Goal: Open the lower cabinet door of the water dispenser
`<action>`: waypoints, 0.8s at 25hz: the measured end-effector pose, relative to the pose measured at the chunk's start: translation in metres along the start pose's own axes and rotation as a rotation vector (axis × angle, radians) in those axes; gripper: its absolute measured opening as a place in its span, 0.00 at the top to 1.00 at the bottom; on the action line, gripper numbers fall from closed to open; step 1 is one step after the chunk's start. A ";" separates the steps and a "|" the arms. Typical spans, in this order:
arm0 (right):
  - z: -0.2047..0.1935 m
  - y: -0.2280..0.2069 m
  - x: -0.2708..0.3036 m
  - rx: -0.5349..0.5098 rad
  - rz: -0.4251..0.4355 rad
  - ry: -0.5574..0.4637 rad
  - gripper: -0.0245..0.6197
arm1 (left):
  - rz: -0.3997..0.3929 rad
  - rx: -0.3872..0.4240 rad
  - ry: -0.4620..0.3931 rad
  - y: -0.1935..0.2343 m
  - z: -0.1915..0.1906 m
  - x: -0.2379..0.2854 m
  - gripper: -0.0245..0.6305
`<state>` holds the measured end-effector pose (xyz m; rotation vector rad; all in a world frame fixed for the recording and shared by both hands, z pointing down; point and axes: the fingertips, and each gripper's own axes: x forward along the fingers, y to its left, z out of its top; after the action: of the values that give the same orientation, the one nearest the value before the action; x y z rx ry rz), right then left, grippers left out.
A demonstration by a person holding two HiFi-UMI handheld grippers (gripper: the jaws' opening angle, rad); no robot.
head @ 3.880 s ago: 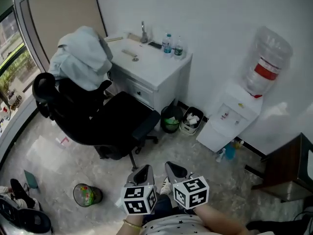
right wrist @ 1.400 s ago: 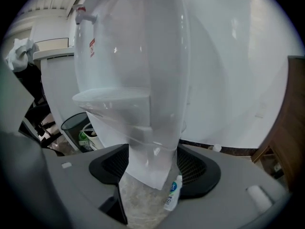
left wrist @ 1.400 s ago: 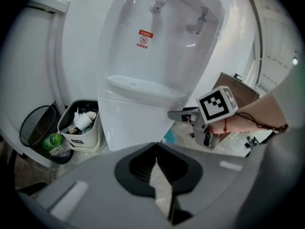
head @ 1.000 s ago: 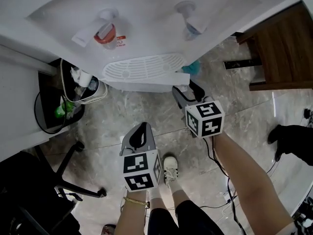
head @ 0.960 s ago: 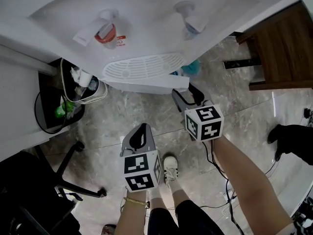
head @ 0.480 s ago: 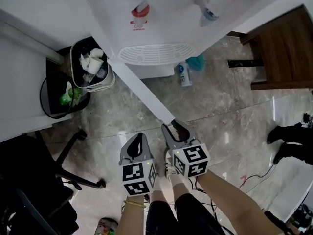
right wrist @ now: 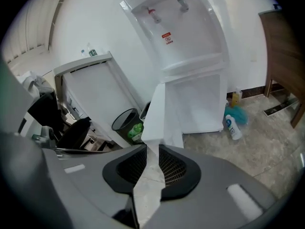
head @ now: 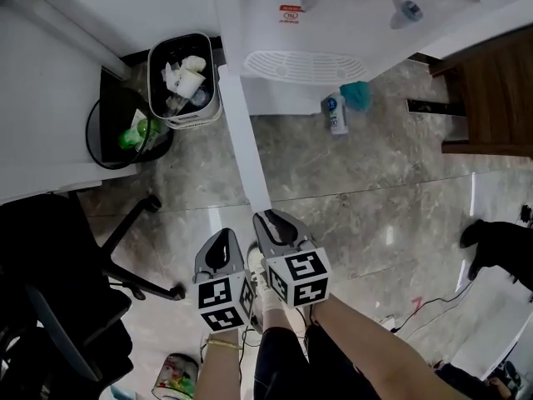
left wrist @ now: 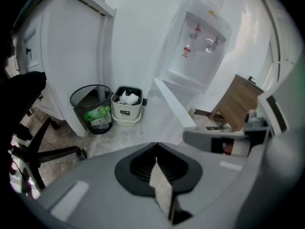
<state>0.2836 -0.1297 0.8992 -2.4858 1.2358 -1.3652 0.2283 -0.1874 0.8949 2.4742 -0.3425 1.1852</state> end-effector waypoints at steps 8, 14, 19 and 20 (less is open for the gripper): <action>0.001 0.007 -0.026 -0.019 0.017 0.031 0.97 | -0.013 -0.033 0.027 -0.010 -0.006 -0.018 0.95; -0.002 0.015 -0.071 -0.022 0.021 0.086 0.97 | -0.044 -0.034 0.065 -0.036 -0.005 -0.050 0.95; -0.006 0.014 -0.093 -0.014 0.003 0.119 0.97 | -0.068 -0.007 0.088 -0.052 -0.006 -0.066 0.95; -0.007 0.014 -0.095 -0.014 -0.001 0.127 0.97 | -0.069 0.001 0.091 -0.053 -0.006 -0.068 0.95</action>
<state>0.2419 -0.0738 0.8326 -2.4430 1.2713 -1.5418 0.2019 -0.1326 0.8331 2.4030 -0.2301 1.2648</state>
